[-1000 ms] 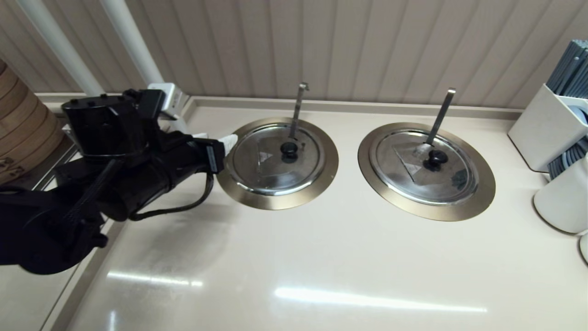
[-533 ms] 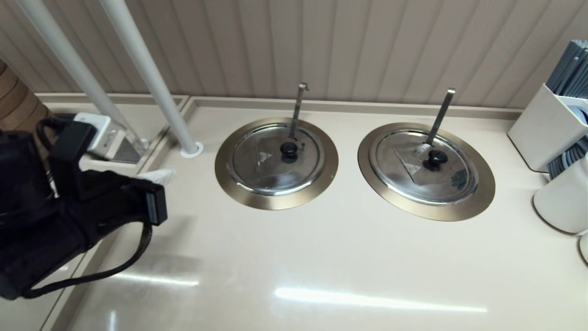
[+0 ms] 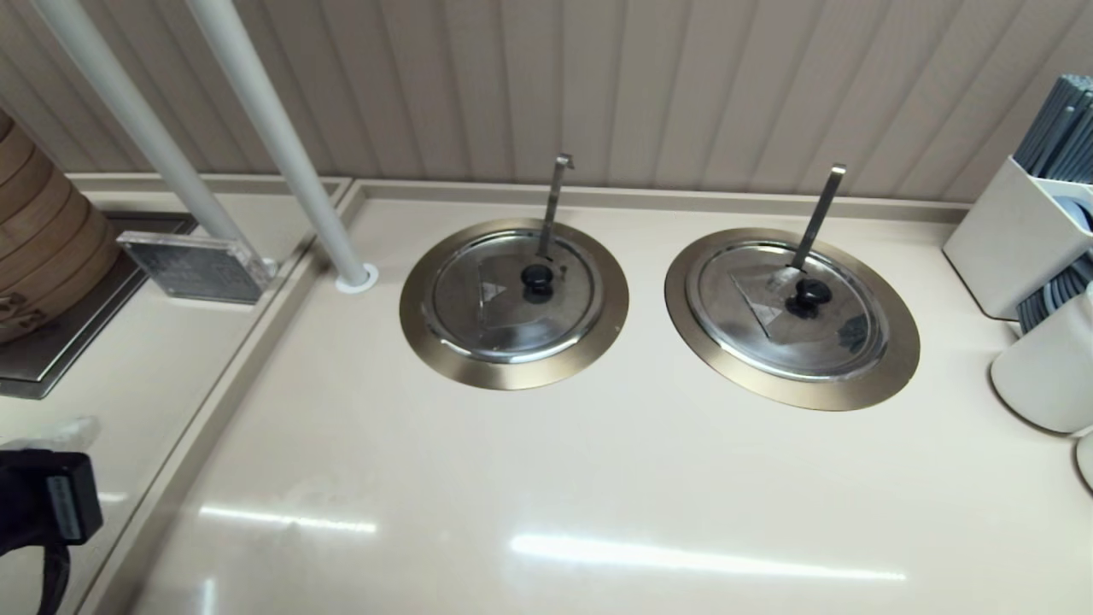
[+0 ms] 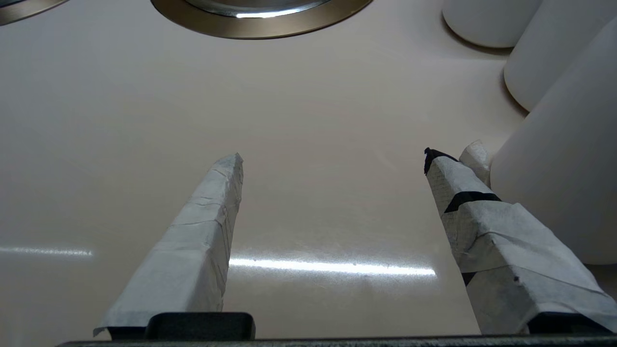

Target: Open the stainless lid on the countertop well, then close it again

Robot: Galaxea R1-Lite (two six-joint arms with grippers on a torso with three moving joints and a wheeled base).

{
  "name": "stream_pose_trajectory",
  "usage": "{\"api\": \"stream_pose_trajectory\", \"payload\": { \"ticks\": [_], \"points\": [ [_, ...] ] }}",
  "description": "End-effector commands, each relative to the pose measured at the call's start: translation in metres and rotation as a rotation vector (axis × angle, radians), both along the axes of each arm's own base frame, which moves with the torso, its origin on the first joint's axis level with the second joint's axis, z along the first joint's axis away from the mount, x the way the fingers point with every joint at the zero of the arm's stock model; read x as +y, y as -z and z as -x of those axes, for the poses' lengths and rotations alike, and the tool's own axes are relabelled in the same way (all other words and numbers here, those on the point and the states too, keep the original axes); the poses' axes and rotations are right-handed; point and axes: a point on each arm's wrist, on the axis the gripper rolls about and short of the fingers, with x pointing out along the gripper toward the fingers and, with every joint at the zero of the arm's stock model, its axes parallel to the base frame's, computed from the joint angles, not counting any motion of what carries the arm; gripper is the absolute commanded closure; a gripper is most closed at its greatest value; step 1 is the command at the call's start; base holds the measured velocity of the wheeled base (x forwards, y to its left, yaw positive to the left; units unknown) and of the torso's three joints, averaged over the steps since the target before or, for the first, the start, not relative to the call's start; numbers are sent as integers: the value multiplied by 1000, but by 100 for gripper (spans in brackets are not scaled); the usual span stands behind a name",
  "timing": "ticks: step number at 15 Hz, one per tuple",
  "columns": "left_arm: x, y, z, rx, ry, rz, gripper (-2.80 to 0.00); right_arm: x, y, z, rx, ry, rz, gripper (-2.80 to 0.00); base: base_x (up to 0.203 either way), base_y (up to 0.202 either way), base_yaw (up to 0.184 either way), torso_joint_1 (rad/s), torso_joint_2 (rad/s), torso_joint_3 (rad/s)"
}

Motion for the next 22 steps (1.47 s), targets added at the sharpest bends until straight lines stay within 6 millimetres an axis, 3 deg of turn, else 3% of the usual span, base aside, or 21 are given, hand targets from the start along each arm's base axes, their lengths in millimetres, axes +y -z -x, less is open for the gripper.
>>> {"api": "stream_pose_trajectory", "payload": {
  "ticks": [1, 4, 10, 15, 22],
  "points": [
    [8, -6, 14, -64, -65, 9, 0, 0, 2, -1, 8, 0, 0, -280, 0, 0, 0, 0, 0, 0],
    [14, -3, 29, -101, -125, 5, 0, 0, 2, -1, 7, 0, 0, -280, 0, 0, 0, 0, 0, 0],
    [22, 15, 88, -262, -227, -35, 0, 0, 2, -1, 7, 0, 0, -280, 0, 0, 0, 0, 0, 0],
    [18, 55, 126, -293, -80, -70, 0, 0, 2, -1, 7, 0, 0, -280, 0, 0, 0, 0, 0, 0],
    [15, 119, 137, -207, 86, -59, 0, 0, 2, -1, 8, 0, 0, -280, 0, 0, 0, 0, 0, 0]
  ]
}}
